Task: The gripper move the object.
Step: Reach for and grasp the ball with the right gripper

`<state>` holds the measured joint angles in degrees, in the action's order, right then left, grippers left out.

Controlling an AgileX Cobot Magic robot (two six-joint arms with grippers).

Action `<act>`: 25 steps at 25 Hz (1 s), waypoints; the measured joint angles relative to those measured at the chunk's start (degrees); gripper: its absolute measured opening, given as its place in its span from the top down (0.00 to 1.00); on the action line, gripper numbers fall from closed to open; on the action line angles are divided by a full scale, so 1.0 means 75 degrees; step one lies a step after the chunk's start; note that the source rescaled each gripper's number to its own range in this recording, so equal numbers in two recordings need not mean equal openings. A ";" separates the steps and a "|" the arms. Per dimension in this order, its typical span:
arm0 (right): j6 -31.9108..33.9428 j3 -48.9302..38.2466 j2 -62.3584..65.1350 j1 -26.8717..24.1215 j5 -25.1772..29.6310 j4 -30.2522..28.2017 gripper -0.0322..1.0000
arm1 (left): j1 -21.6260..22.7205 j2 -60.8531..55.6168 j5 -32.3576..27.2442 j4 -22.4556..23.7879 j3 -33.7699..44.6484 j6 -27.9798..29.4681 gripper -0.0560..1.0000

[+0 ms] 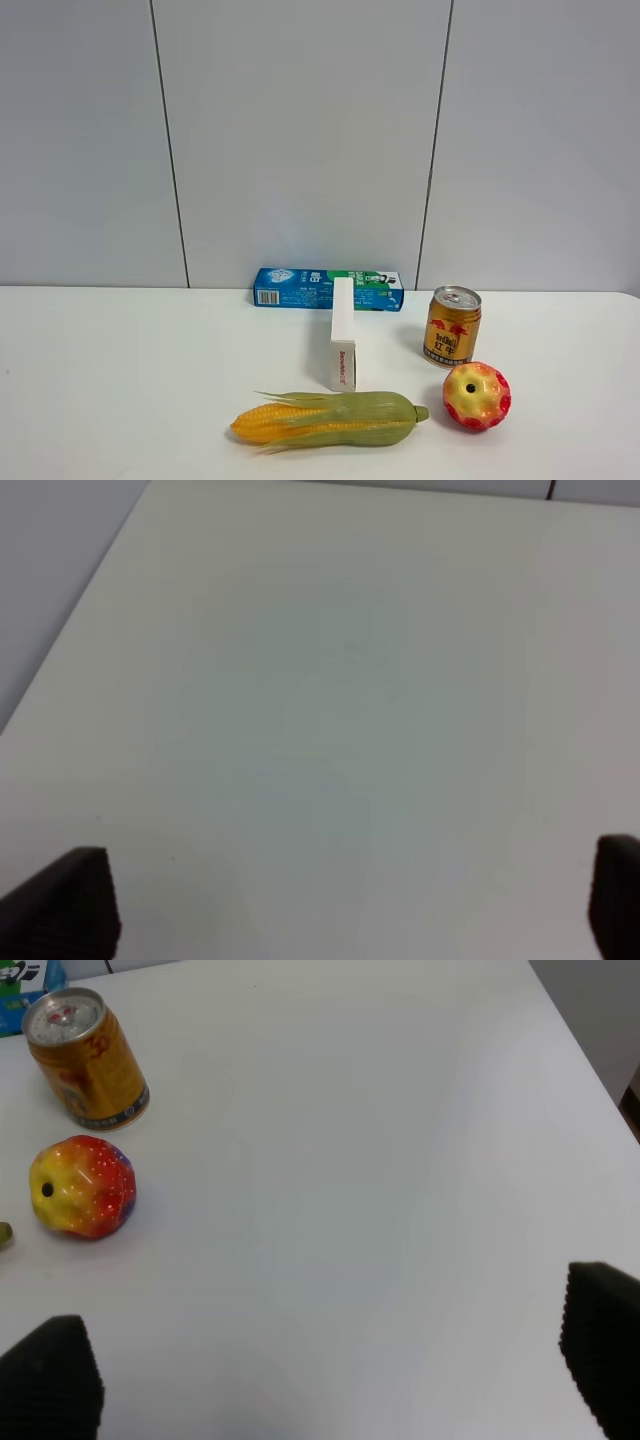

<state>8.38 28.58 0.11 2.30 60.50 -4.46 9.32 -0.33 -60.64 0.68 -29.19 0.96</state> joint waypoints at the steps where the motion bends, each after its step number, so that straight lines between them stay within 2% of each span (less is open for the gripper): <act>1: 0.0000 0.0000 0.0000 0.0000 0.0000 0.0000 0.00 | 0.0000 0.0000 0.0000 0.0000 0.0000 0.0000 0.00; 12: -0.0099 0.0000 0.0000 0.0000 0.0000 0.0056 0.00 | 0.0000 0.0000 0.0000 0.0000 0.0000 0.0000 0.00; 19: -0.1298 0.0000 0.0000 0.0000 0.0000 0.0056 0.00 | 0.0000 0.0000 0.0000 0.0000 0.0000 0.0000 0.00; 25: -0.1500 0.0000 0.0000 0.0000 0.0000 0.0382 0.02 | 0.0000 0.0000 0.0000 0.0000 0.0000 0.0000 0.00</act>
<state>-2.87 28.58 0.11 2.30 60.50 -1.59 9.32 -0.33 -60.64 0.68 -29.19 0.96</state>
